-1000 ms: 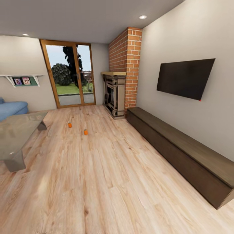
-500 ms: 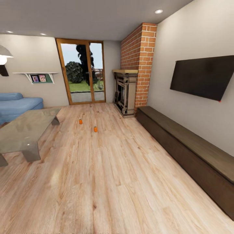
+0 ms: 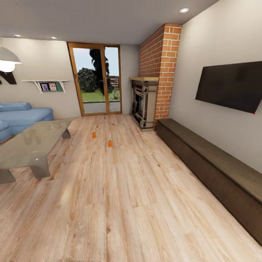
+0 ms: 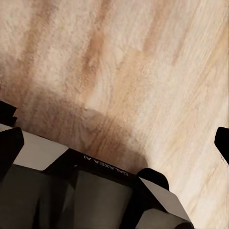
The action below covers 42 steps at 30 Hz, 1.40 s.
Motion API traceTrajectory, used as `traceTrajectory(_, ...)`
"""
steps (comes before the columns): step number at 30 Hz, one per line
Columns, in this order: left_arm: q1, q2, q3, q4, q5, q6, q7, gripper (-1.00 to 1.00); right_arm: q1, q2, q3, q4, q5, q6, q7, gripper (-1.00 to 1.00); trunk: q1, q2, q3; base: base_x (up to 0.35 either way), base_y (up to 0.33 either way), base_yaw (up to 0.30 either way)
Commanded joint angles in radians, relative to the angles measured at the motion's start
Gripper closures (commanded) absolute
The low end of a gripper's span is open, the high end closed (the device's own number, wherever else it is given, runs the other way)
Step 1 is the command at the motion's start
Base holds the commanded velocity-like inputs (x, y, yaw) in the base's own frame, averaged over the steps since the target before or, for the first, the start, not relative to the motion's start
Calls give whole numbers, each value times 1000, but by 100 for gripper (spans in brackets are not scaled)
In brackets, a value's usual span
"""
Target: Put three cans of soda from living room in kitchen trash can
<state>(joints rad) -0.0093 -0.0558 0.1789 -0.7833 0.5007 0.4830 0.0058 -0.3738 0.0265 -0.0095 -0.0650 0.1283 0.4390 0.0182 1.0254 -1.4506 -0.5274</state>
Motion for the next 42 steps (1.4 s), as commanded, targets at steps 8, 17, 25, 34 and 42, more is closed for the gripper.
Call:
traceTrajectory(8, 0, -13, -1, 1, 2, -5, -4, -100, 2, 2, 4, -40, 5, 7, 0, -100, 0, 0, -4, 0, 0, 268)
traceTrajectory(17, 0, -16, 0, 0, 6, -1, -8, -100, 3, 3, 5, -44, 6, 8, 0, -100, 0, 0, -8, 0, 0, 291)
traceTrajectory(25, 0, -19, -2, -1, 11, 5, -13, -100, 3, 3, 5, -44, 7, 22, 0, -100, 0, 0, -11, 0, 0, 294)
traceTrajectory(34, 0, -25, -2, -1, 12, 1, -12, -100, 4, 3, 8, -45, 8, 26, -3, -100, 0, 0, -15, 0, 0, 299)
traceTrajectory(42, 0, -63, -3, -74, 12, 12, -5, -100, 4, 3, 9, -45, 8, 26, -4, -100, 0, 0, -18, 0, 0, 300)
